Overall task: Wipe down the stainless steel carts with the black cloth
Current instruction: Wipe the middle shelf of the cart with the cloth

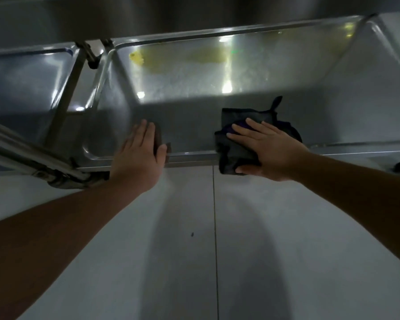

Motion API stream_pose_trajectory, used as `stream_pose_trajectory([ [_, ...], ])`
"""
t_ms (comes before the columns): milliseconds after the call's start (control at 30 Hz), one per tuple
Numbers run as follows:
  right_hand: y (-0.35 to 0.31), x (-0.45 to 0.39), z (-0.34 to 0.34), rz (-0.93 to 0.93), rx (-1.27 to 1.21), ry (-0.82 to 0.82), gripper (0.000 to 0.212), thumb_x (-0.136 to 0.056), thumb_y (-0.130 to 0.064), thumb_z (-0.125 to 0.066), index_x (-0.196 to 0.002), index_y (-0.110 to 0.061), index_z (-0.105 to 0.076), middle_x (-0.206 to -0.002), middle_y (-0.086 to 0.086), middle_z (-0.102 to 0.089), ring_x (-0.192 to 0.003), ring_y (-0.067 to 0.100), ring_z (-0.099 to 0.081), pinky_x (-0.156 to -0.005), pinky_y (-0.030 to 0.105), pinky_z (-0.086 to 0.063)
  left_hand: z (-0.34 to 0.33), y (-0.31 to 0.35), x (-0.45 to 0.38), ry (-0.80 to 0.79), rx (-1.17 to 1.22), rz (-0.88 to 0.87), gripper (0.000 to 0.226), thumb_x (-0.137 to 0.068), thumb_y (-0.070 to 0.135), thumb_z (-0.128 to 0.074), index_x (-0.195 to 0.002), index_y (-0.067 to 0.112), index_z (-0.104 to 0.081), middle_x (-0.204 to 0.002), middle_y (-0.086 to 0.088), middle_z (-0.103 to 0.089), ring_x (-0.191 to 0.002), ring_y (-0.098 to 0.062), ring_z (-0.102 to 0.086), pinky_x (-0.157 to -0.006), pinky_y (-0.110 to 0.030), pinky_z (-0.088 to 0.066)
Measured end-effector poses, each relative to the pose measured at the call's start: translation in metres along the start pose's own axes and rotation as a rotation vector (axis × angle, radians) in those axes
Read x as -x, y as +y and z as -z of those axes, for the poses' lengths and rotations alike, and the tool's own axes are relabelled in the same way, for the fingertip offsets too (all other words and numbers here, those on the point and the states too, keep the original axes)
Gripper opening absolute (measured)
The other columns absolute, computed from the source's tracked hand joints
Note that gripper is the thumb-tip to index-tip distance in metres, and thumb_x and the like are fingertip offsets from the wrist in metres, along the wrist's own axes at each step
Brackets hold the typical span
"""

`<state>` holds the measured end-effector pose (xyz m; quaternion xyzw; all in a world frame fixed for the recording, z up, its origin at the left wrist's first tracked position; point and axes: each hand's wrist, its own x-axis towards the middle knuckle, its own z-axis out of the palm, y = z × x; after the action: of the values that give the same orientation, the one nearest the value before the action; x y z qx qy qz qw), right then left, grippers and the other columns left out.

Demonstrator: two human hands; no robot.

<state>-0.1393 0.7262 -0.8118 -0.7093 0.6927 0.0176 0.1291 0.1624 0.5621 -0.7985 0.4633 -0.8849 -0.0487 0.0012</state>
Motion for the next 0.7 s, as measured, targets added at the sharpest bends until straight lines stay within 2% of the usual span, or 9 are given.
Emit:
stream_pose_trajectory([
  [167, 0.064, 0.057, -0.001, -0.136, 0.013, -0.022, 0.088, -0.082, -0.088, -0.021, -0.152, -0.058, 0.023, -0.166, -0.022, 0.013, -0.153, 0.009, 0.017, -0.122, 0.034, 0.011, -0.009, 0.048, -0.002, -0.059, 0.013, -0.113, 0.074, -0.111, 0.056, -0.018, -0.17, 0.014, -0.011, -0.178, -0.007, -0.005, -0.164, -0.024, -0.006, -0.132, -0.042, -0.009],
  [400, 0.125, 0.113, -0.006, -0.264, 0.018, -0.01, 0.09, -0.085, -0.083, -0.028, -0.154, -0.052, 0.019, -0.167, -0.017, 0.011, -0.153, 0.014, 0.014, -0.121, 0.036, 0.007, -0.019, 0.09, -0.002, -0.097, 0.017, -0.114, 0.075, -0.109, 0.058, -0.011, -0.171, 0.016, -0.005, -0.179, -0.004, 0.0, -0.164, -0.02, 0.003, -0.133, -0.042, -0.002],
  [567, 0.153, 0.138, -0.007, -0.371, 0.025, -0.036, 0.098, -0.079, -0.085, -0.028, -0.159, -0.046, 0.015, -0.168, -0.009, 0.012, -0.159, 0.029, 0.005, -0.126, 0.048, -0.004, -0.019, 0.089, 0.0, -0.091, 0.018, -0.1, 0.075, -0.109, 0.058, -0.012, -0.171, 0.017, -0.007, -0.179, -0.004, -0.002, -0.164, -0.02, 0.002, -0.133, -0.042, -0.003],
  [700, 0.164, 0.15, -0.004, -0.458, 0.047, -0.079, 0.101, -0.073, -0.087, -0.023, -0.153, -0.047, 0.025, -0.172, -0.001, 0.012, -0.158, 0.036, 0.005, -0.125, 0.054, -0.006, -0.018, 0.091, -0.001, -0.097, 0.025, -0.091, 0.074, -0.109, 0.057, -0.013, -0.171, 0.018, -0.007, -0.179, -0.003, -0.002, -0.164, -0.02, 0.002, -0.133, -0.041, -0.002],
])
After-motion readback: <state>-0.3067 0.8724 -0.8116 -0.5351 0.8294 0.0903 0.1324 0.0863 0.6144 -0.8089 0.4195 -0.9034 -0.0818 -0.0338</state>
